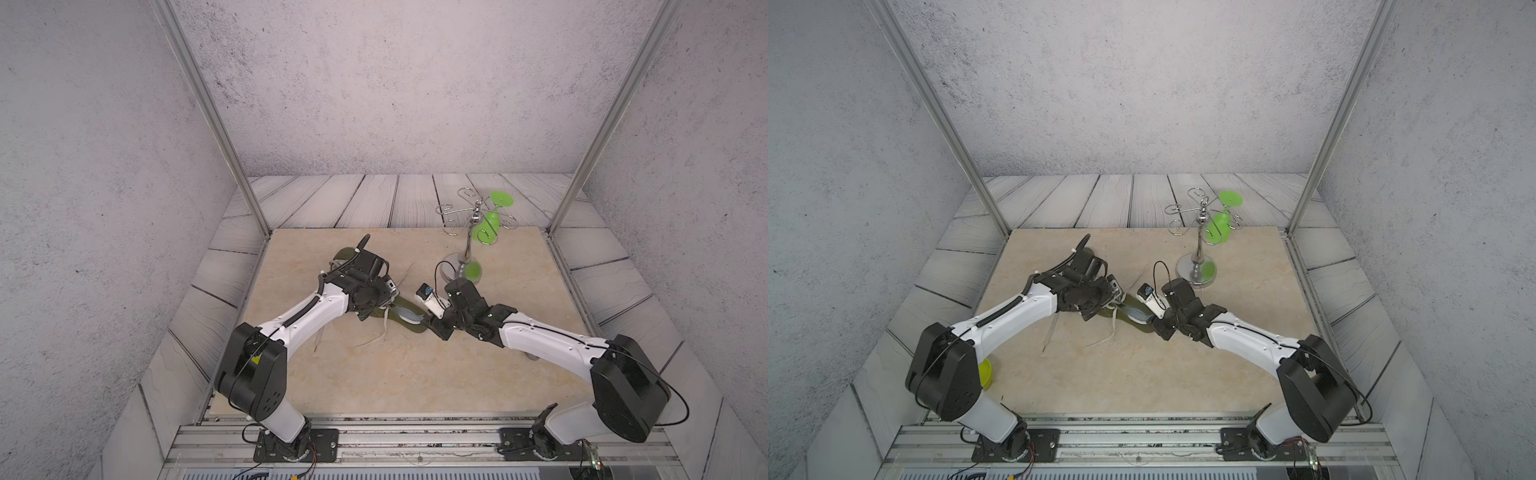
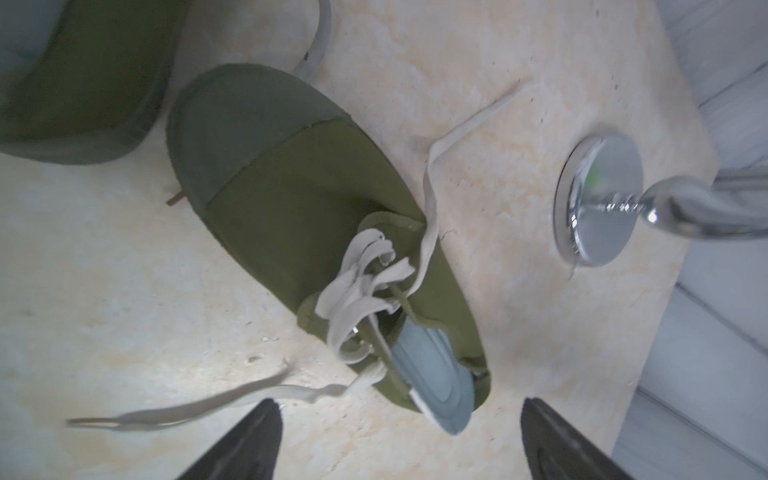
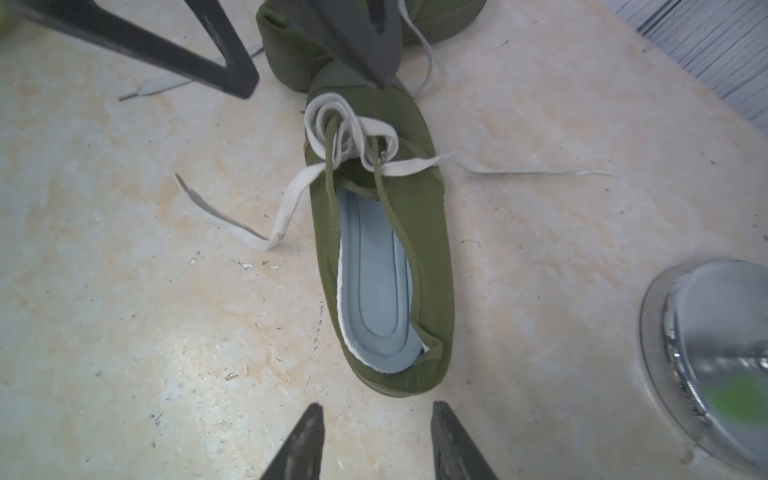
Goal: Insert the insole into the shoe
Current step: Adjust the insole in the shoe.
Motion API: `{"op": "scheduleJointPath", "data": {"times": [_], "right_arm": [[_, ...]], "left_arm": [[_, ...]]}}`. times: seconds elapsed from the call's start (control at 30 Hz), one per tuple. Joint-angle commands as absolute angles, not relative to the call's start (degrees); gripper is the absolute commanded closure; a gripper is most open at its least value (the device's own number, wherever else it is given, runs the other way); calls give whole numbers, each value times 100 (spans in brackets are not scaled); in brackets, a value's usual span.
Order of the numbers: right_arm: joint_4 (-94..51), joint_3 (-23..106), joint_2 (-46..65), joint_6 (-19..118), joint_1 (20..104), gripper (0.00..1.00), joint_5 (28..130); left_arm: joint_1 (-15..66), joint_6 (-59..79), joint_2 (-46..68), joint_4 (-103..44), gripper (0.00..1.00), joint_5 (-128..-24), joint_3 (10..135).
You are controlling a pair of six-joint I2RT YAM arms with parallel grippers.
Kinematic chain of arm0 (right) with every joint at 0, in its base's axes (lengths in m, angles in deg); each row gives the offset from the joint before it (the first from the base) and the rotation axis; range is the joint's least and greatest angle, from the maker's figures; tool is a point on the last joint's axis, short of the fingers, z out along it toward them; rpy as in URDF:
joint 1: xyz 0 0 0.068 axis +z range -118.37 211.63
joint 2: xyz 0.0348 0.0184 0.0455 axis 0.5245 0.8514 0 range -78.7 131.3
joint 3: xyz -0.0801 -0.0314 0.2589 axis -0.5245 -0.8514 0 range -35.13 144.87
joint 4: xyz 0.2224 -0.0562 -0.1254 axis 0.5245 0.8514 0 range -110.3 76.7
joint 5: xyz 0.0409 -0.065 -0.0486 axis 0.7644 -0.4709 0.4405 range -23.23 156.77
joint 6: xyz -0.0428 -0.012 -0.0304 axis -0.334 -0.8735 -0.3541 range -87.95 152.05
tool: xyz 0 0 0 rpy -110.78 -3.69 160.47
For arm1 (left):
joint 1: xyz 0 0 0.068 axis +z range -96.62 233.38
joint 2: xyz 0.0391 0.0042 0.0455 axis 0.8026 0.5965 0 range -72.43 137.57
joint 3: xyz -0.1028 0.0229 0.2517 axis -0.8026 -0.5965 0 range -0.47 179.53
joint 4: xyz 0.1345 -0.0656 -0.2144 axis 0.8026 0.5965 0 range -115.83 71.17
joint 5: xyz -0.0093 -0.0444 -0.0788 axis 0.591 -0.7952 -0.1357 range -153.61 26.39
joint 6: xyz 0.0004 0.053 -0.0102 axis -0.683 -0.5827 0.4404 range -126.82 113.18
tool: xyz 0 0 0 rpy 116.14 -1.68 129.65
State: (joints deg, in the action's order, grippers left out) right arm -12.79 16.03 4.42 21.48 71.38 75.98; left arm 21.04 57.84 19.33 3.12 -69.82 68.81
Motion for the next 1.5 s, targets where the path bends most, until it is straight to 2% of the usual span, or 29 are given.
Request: {"op": "scheduleJointPath", "data": {"times": [0.0, 0.2, 0.43, 0.57, 0.77, 1.0, 1.2, 1.27, 1.47], "right_arm": [[-1297, 1594, 184, 2150, 6931, 57, 7648], [-1078, 1681, 151, 1741, 6688, 58, 8320], [-1011, 1781, 282, 1535, 6688, 59, 8663], [-1011, 1826, 348, 1501, 6688, 59, 8696], [-1035, 1890, 475, 1393, 6688, 60, 8792], [-889, 2115, 828, 1215, 6697, 60, 8980], [-613, 2325, 1202, 928, 6728, 62, 9225], [-361, 2478, 1380, 788, 6740, 66, 9112], [-296, 2604, 1521, 754, 6831, 69, 9448]], "left_arm": [[1871, 6744, 2101, 278, 13, -6583, 6980], [1573, 7292, 2302, 186, 20, -6316, 6891], [1472, 7923, 2257, -237, 35, -6072, 6410], [1458, 8011, 2499, -389, 37, -6171, 6476], [1420, 8074, 2664, -492, 60, -6164, 6464], [1339, 8037, 2609, -473, 68, -6153, 6428], [1339, 7933, 2479, -560, 87, -6150, 6275], [1339, 7860, 2382, -513, 93, -6125, 6221], [1371, 7938, 2096, -779, 98, -6205, 5783]]}}
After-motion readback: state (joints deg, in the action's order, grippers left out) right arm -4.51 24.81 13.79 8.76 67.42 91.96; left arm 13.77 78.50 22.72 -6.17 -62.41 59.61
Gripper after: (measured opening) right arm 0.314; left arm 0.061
